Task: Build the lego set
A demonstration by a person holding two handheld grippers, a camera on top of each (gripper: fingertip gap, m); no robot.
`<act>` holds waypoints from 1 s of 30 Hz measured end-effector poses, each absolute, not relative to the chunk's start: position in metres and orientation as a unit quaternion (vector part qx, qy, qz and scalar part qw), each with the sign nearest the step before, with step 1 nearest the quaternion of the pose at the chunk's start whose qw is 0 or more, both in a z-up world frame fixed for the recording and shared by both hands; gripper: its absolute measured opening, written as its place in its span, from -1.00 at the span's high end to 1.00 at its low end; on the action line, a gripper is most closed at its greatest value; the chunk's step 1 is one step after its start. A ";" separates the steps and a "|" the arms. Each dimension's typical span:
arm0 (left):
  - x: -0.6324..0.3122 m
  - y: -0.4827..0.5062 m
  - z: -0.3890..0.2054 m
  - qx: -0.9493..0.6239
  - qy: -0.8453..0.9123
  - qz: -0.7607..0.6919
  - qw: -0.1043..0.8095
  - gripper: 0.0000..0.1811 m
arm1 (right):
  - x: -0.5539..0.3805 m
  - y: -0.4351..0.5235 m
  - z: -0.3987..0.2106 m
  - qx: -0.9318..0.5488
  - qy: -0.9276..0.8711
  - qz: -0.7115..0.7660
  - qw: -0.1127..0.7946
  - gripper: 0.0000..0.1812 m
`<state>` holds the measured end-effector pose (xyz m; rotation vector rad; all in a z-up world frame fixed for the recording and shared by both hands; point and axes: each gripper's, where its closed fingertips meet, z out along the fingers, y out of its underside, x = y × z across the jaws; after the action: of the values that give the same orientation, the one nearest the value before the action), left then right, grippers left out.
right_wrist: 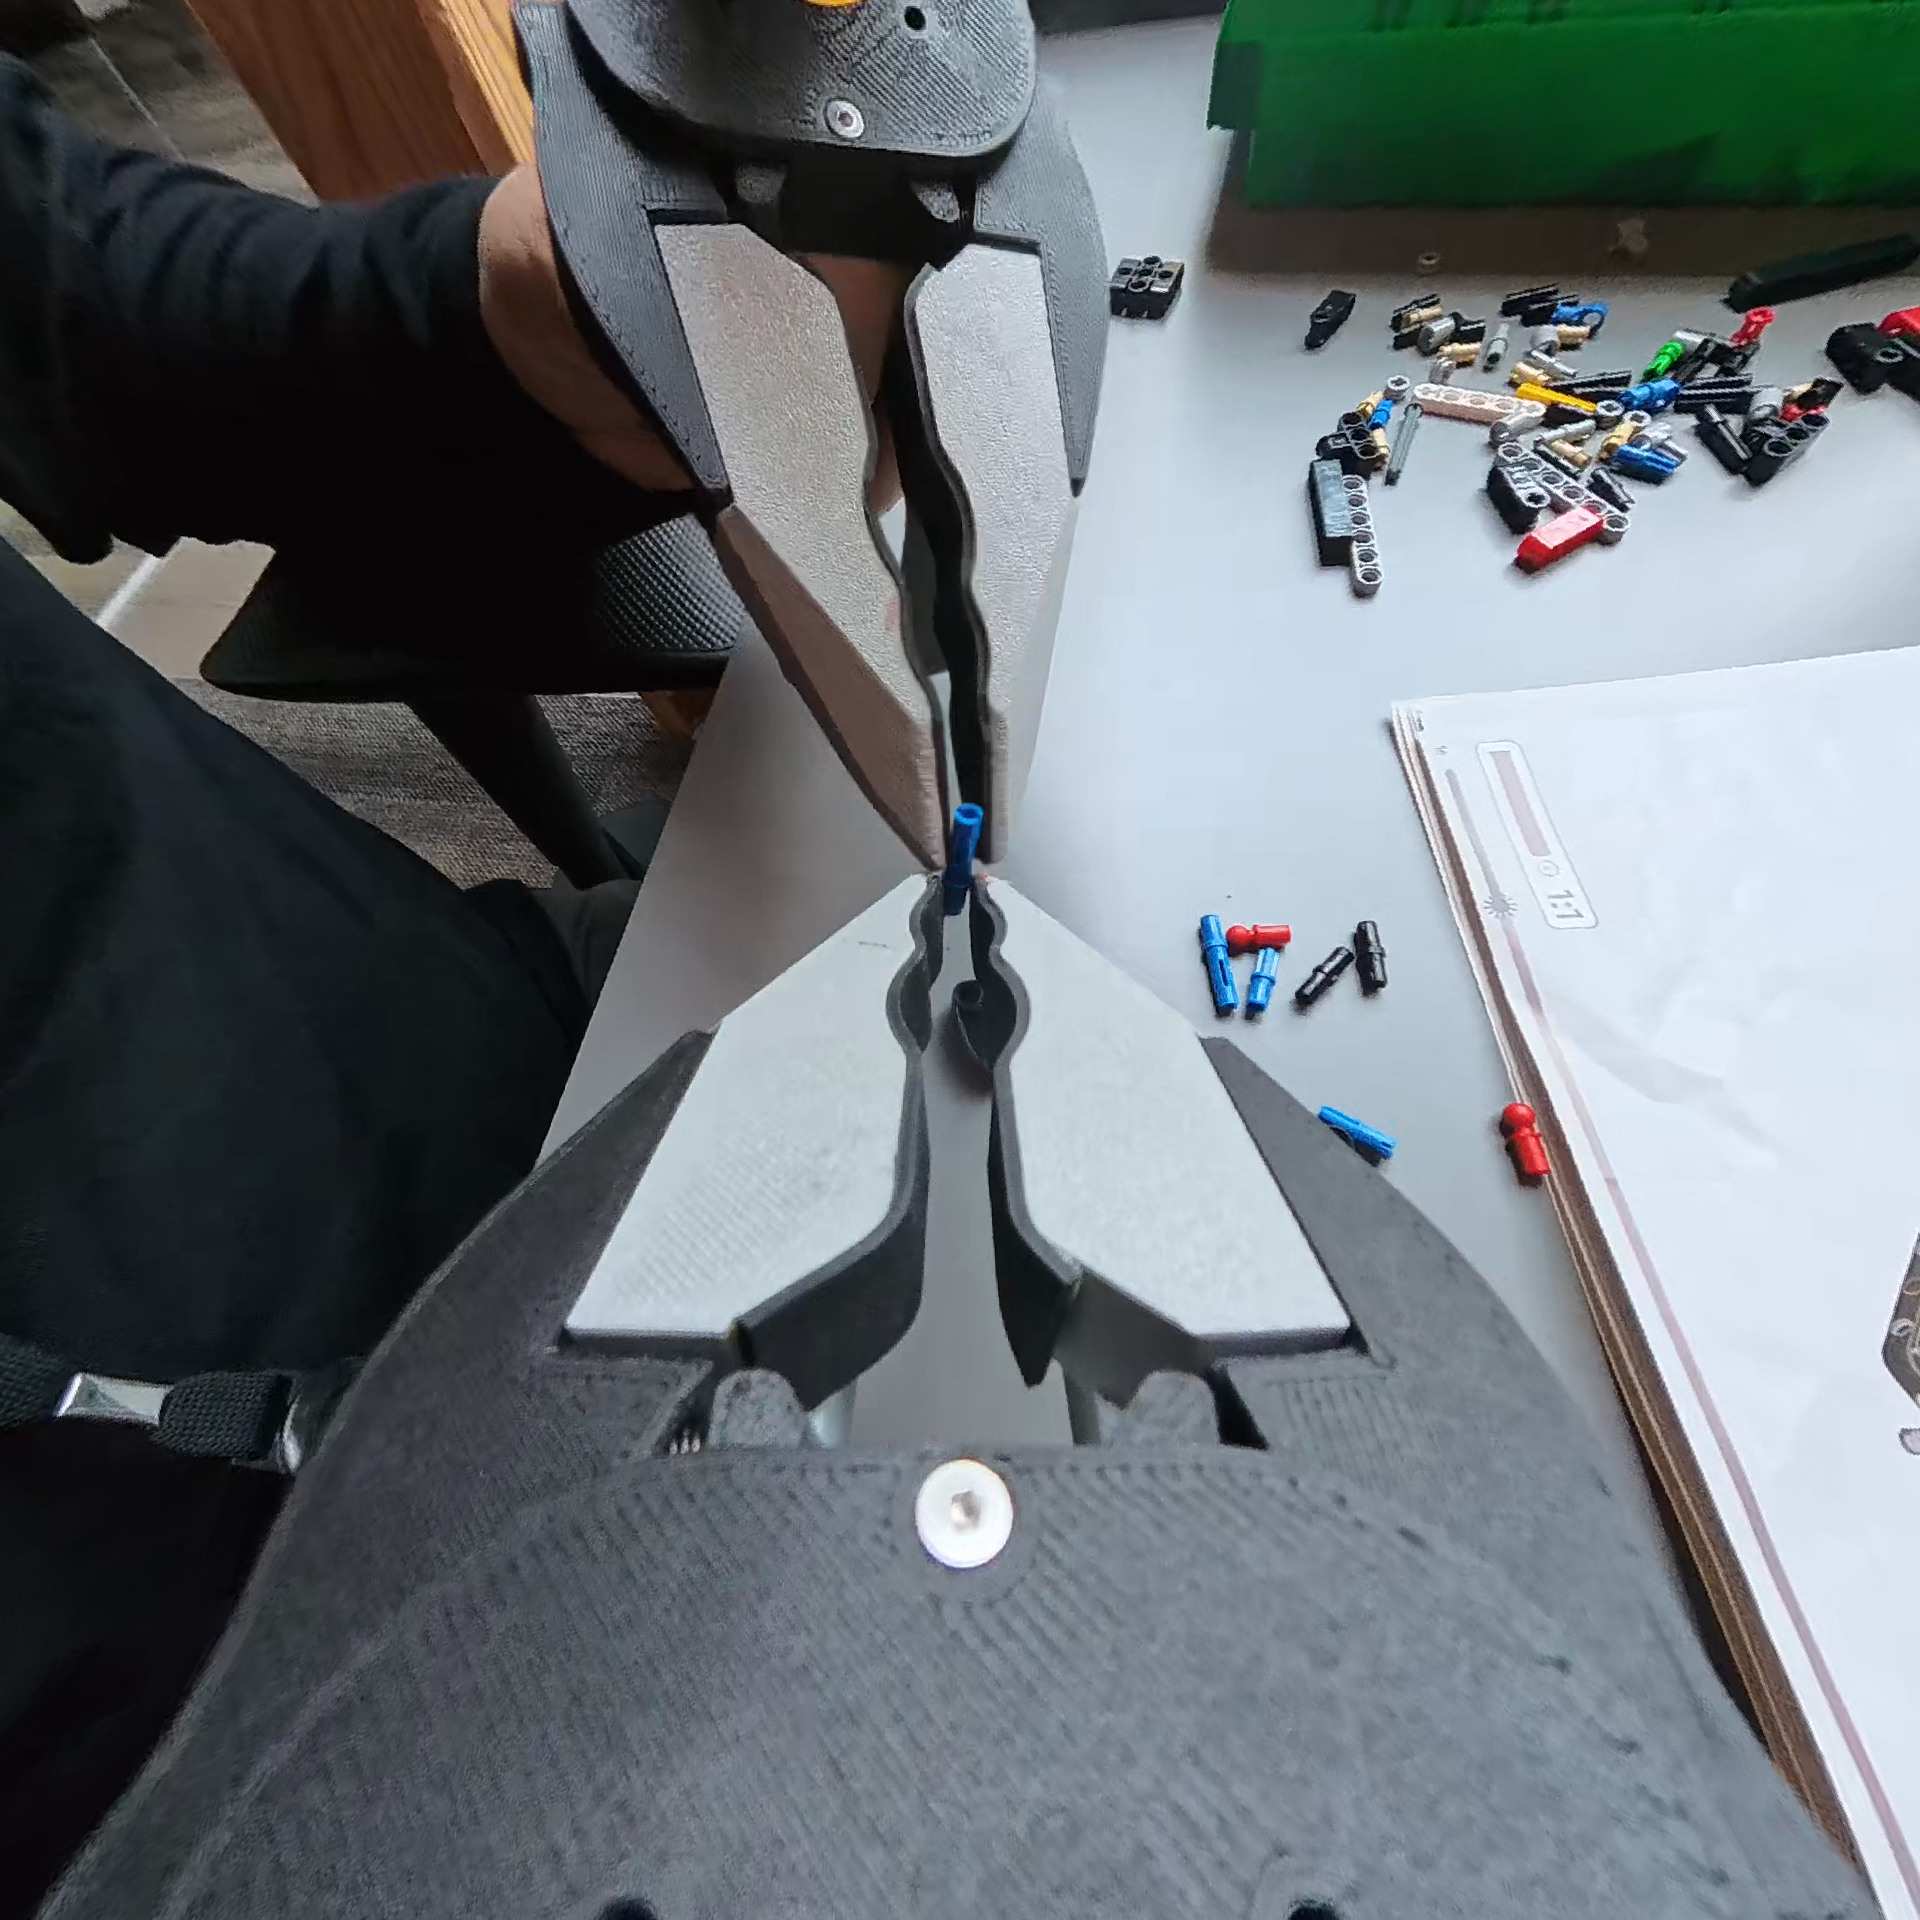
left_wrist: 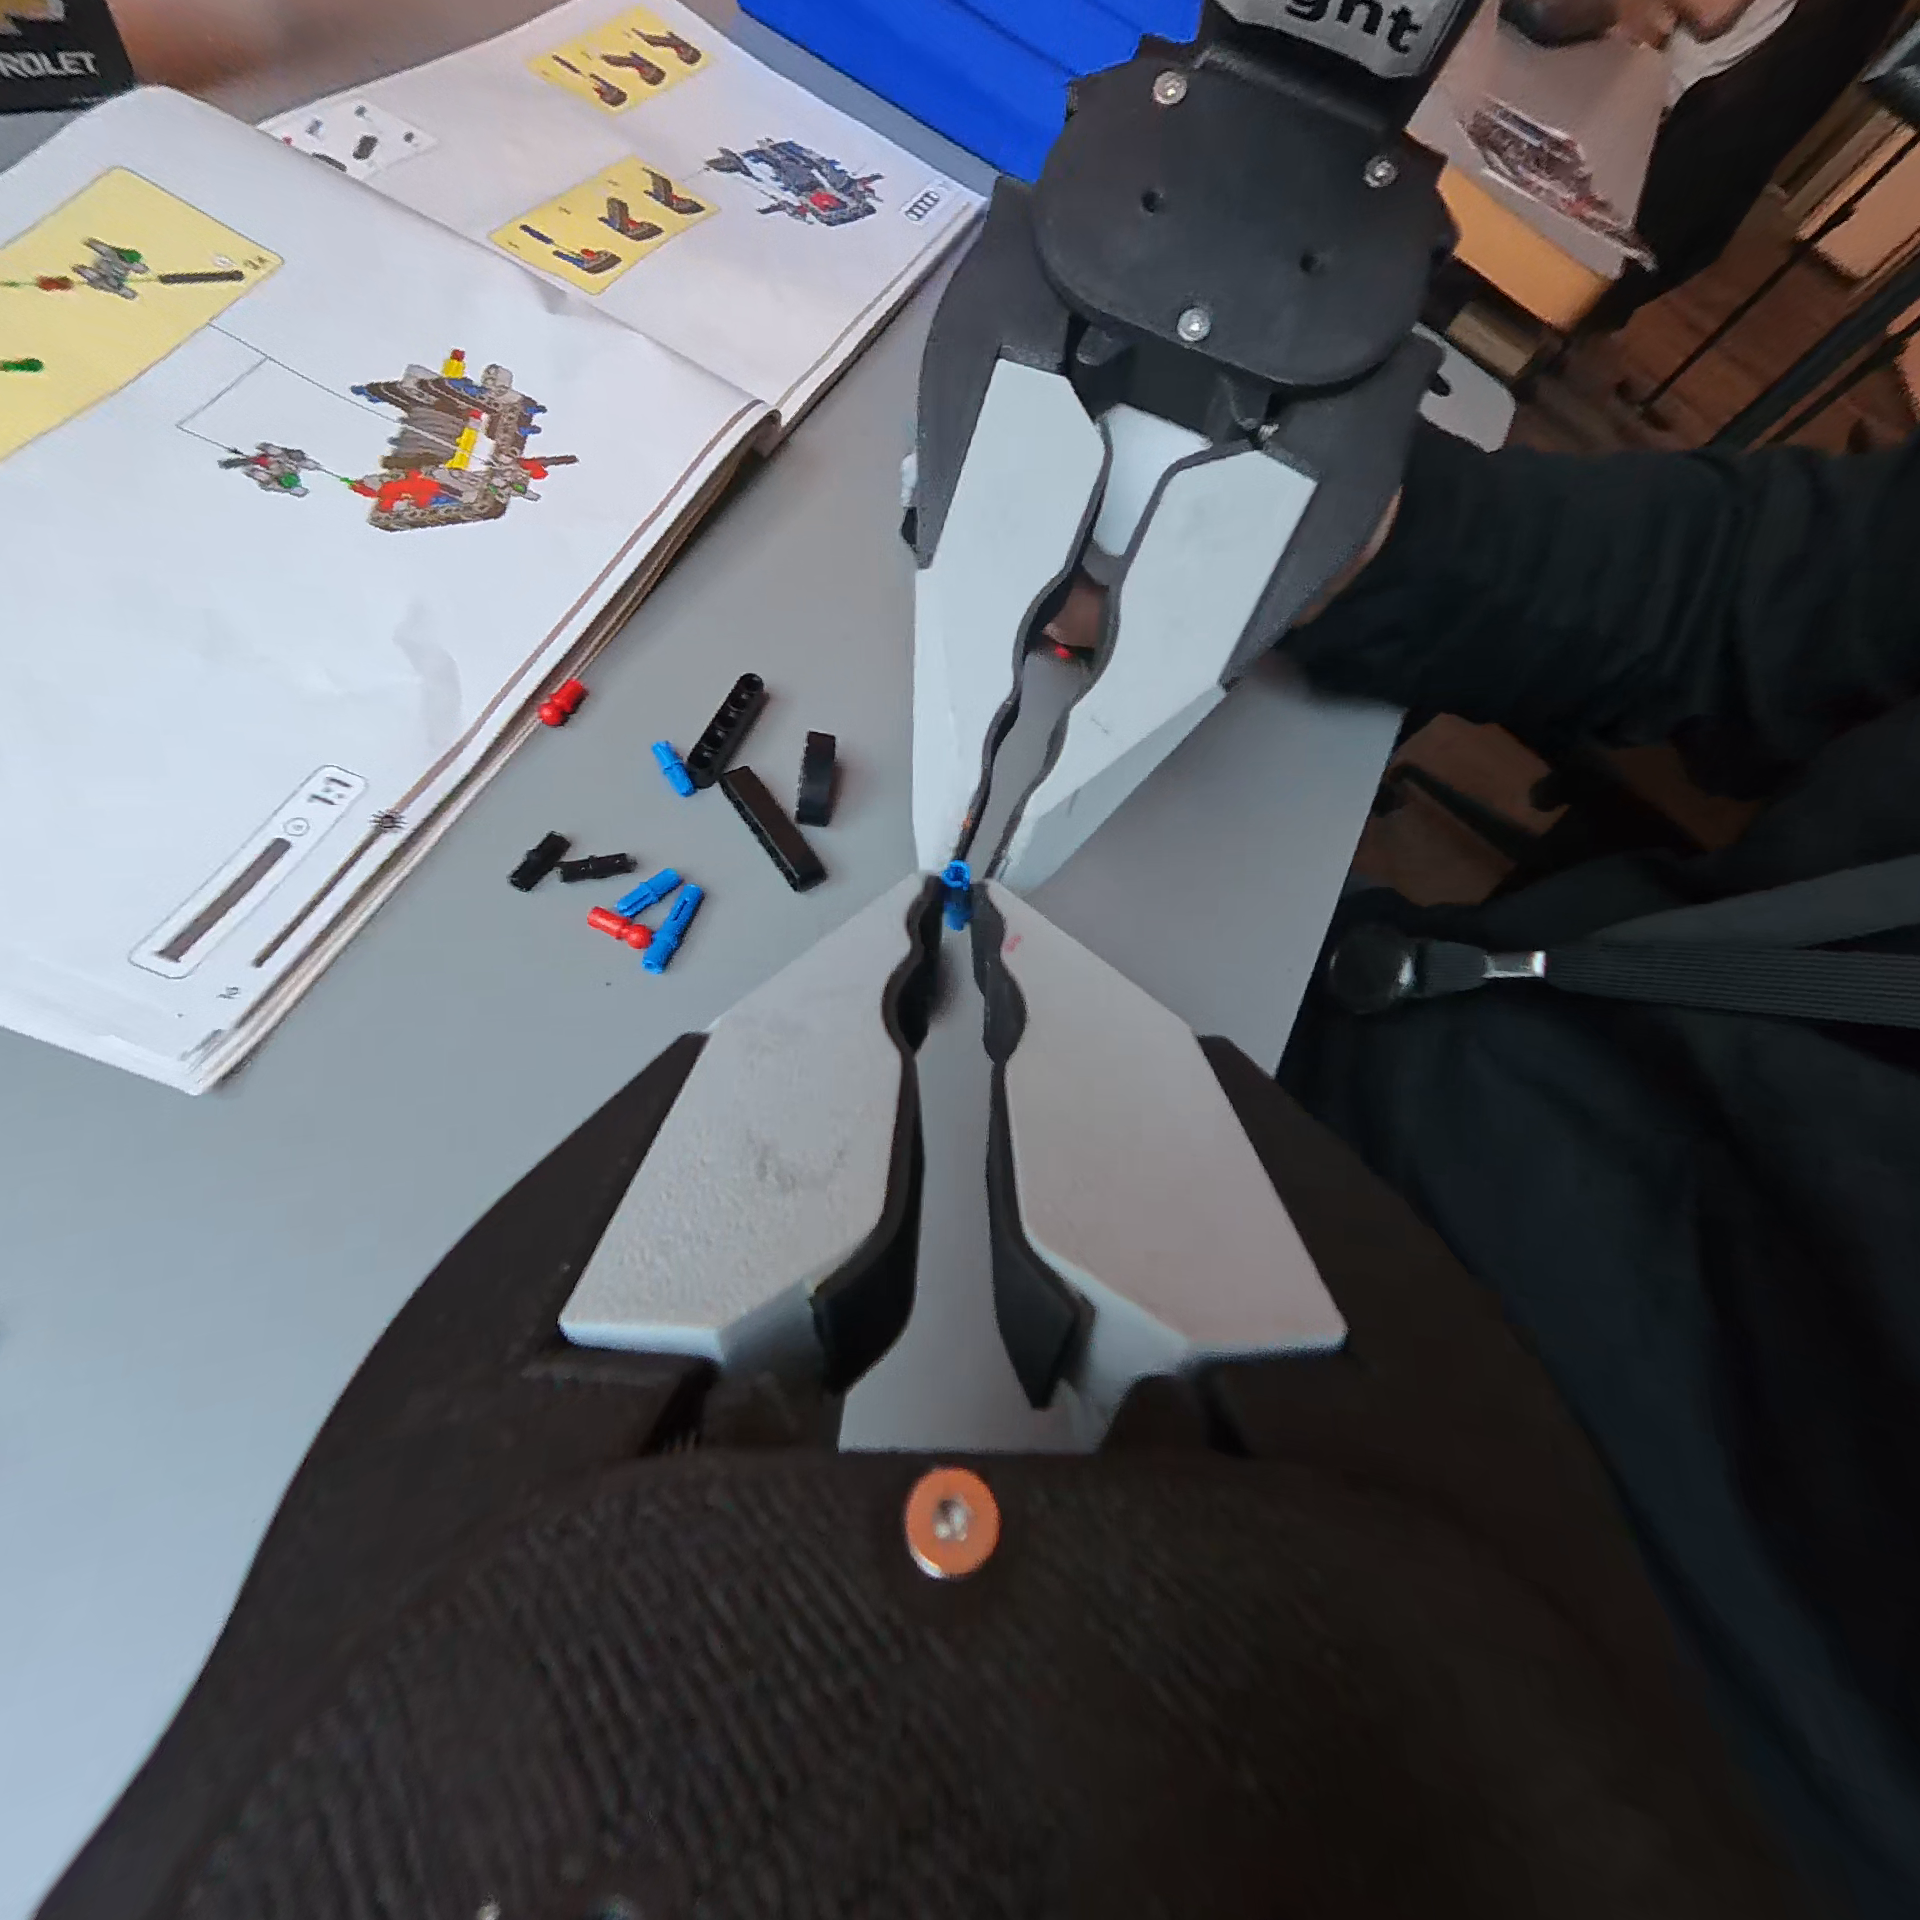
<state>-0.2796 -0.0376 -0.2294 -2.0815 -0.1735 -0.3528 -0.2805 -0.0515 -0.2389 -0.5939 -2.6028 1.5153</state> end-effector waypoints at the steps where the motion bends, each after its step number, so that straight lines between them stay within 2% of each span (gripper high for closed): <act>1: -0.279 -0.037 -0.230 -0.855 -0.075 -0.152 0.490 0.98 | -0.279 -0.052 -0.240 -0.192 -0.848 0.492 0.034 0.97; 14: -0.278 -0.034 -0.245 -0.890 -0.042 -0.105 0.441 0.98 | -0.281 -0.043 -0.232 -0.227 -0.828 0.512 -0.026 0.87; 21: -0.275 -0.033 -0.247 -0.897 -0.031 -0.102 0.430 0.98 | -0.279 -0.045 -0.238 -0.220 -0.836 0.502 -0.023 0.99; 30: -0.277 -0.031 -0.248 -0.897 -0.036 -0.091 0.431 0.98 | -0.281 -0.043 -0.238 -0.231 -0.832 0.504 -0.023 1.00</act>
<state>-0.2769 -0.0315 -0.2479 -2.2370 -0.0895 -0.2273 -0.2814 -0.0435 -0.2383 -0.7374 -2.6523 1.6067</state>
